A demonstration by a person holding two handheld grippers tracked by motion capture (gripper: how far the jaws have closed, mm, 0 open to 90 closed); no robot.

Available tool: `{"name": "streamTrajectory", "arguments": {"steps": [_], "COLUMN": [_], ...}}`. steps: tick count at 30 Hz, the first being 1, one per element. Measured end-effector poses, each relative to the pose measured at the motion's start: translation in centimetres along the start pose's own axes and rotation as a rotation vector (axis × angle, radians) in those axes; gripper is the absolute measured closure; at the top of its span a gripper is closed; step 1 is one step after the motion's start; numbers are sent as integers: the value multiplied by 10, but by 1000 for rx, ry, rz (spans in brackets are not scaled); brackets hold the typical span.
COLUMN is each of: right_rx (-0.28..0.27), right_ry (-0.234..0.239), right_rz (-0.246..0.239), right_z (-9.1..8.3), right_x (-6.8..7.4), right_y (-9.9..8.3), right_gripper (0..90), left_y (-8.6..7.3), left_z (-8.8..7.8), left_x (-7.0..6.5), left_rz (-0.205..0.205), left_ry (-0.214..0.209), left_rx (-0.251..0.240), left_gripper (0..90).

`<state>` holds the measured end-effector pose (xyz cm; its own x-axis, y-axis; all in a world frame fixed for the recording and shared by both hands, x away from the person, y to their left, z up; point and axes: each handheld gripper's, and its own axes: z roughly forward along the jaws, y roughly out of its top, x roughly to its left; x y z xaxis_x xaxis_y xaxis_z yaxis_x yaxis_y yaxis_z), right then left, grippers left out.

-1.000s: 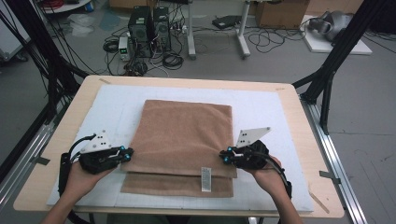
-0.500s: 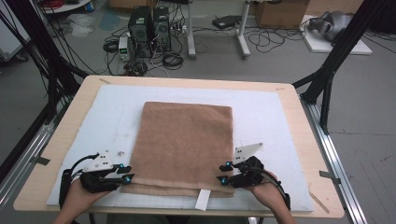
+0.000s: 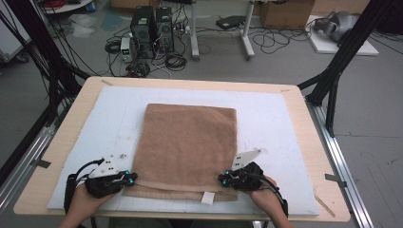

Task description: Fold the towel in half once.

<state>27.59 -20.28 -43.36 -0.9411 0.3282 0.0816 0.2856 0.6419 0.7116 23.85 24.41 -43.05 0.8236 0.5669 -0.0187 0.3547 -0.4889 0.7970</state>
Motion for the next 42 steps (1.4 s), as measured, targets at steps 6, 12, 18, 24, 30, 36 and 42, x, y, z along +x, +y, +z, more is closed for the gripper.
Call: {"name": "streamTrajectory", "arguments": {"steps": [6, 12, 18, 24, 30, 36, 42], "right_rx": [-48, -23, -29, -2, -2, 9, 20], "right_ry": [20, 81, 7, -25, 26, 61, 98], "right_rz": [-19, -7, 51, 22, 6, -2, -22], "right_z": [-21, -20, -5, 7, 6, 3, -5], "right_x": [8, 14, 1, 0, -1, -3, 2], "right_y": [8, 5, -3, -6, -5, -3, -6], "right_gripper": [851, 623, 446, 510, 815, 844, 843], "left_y": [8, -3, -16, -18, -18, -19, -20], "left_z": [-25, -22, -5, -2, -2, -12, -20], "left_x": [-10, -17, -13, -16, -19, -29, -41], "left_rz": [27, 36, 30, 85, 96, 116, 127], "left_ry": [-6, -34, -43, -8, -1, -17, -44], "left_rx": [-48, 1, 74, 62, 50, 39, 32], "left_gripper": [864, 826, 542, 669, 843, 856, 857]}}
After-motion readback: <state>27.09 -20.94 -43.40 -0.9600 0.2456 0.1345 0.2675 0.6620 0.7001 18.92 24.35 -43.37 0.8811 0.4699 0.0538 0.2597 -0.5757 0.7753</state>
